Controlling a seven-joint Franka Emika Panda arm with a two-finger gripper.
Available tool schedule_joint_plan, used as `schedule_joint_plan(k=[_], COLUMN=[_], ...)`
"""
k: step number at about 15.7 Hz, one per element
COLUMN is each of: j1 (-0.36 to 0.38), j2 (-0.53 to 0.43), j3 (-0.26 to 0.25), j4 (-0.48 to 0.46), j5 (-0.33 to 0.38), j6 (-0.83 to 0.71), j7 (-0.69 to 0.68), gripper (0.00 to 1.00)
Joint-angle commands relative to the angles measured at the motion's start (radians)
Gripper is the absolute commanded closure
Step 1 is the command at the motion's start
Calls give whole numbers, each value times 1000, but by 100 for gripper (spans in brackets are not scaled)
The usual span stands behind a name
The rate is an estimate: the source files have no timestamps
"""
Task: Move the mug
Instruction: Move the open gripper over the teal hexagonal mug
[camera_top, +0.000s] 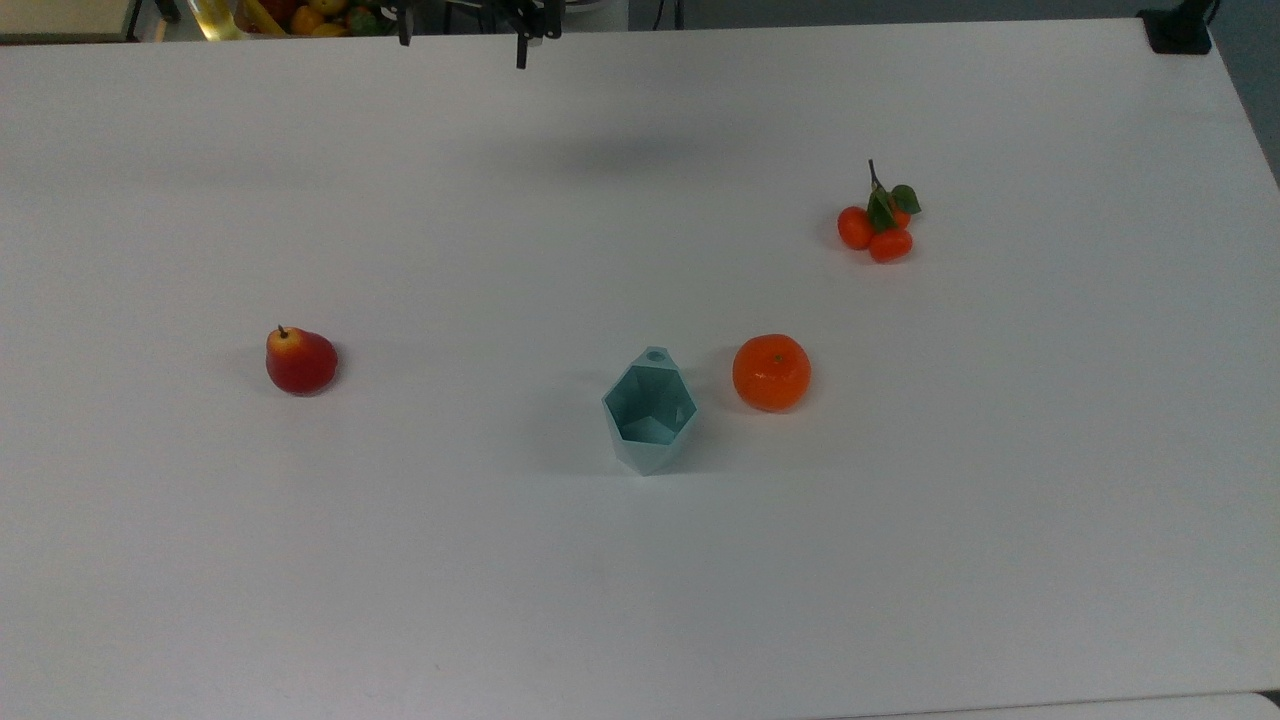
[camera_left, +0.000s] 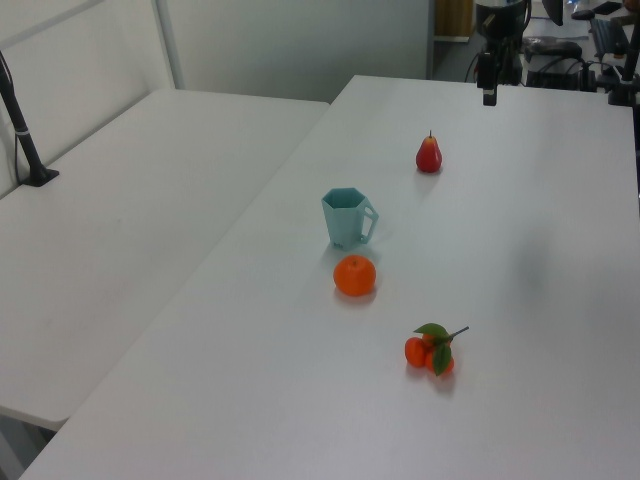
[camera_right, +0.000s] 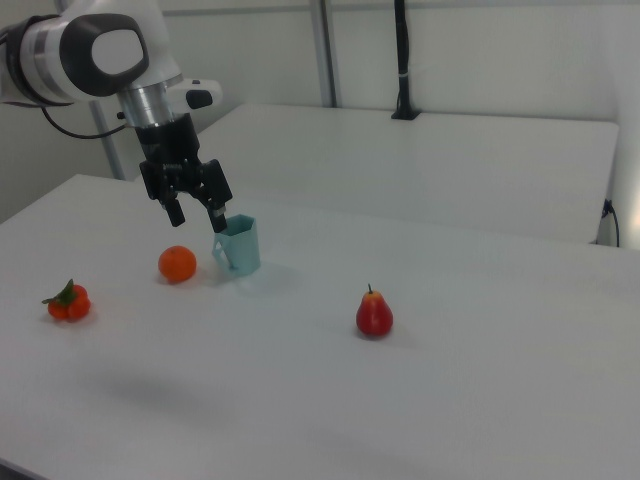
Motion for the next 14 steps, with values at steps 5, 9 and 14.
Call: schedule_joint_plan(k=[5,9,14], j1=[0,9,76], j2=[-5,42,167], j3=[1,11,12], j4=[-6,0,60], j5=[6,6,7], j6=[11,121,262], j7=[-11,-11,26], gripper=[0,0,0])
